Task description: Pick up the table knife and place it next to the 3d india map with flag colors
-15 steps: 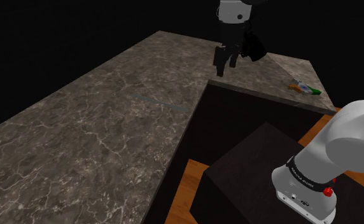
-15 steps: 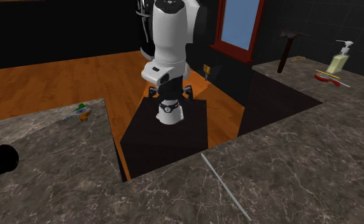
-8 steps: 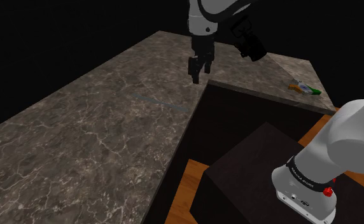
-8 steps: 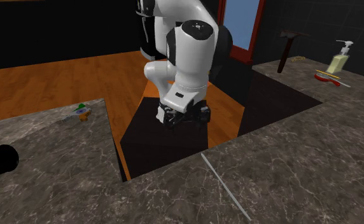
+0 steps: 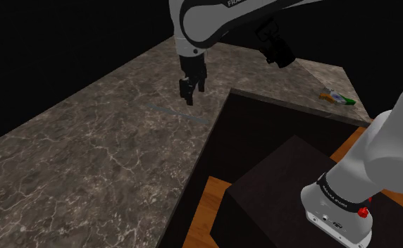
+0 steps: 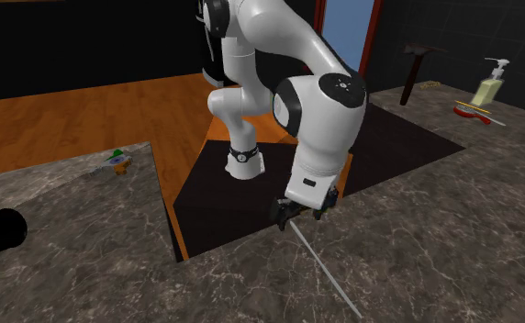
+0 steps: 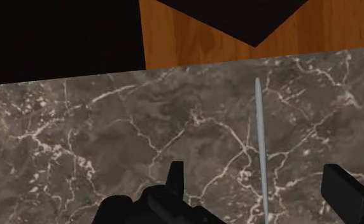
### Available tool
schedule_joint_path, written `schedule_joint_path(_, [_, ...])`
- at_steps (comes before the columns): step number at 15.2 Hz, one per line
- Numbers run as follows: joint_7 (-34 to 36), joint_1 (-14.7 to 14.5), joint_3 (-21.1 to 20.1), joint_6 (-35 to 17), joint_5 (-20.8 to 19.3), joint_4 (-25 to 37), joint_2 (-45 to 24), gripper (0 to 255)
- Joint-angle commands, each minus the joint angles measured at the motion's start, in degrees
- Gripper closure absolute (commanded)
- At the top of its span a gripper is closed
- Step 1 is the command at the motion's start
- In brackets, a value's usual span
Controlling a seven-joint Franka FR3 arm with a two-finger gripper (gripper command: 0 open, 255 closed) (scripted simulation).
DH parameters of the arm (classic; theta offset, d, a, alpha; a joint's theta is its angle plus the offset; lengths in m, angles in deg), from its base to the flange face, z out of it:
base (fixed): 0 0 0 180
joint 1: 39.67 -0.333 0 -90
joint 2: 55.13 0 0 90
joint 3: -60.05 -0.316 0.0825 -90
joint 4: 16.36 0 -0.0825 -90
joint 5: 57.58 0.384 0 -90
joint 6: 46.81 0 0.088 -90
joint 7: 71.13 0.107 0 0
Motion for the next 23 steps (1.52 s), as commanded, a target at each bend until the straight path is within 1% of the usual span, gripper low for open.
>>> schedule_joint_path(1, [0.07,-0.97,-0.64,-0.76,-1.31,3.05,-3.99,0])
schedule_joint_path(4, [0.34,-2.56,-1.33,-1.11,-3.05,7.50,-9.08,0])
schedule_joint_path(12, [0.82,-2.48,-0.99,-6.52,-3.77,3.56,-10.62,0])
schedule_joint_path(19, [0.82,-2.49,-0.99,-6.51,-3.77,3.58,-10.63,0])
schedule_joint_path(20, [0.82,-2.49,-0.99,-6.51,-3.77,3.58,-10.63,255])
schedule_joint_path(23, [0.82,-2.49,-0.99,-6.51,-3.77,3.58,-10.63,255])
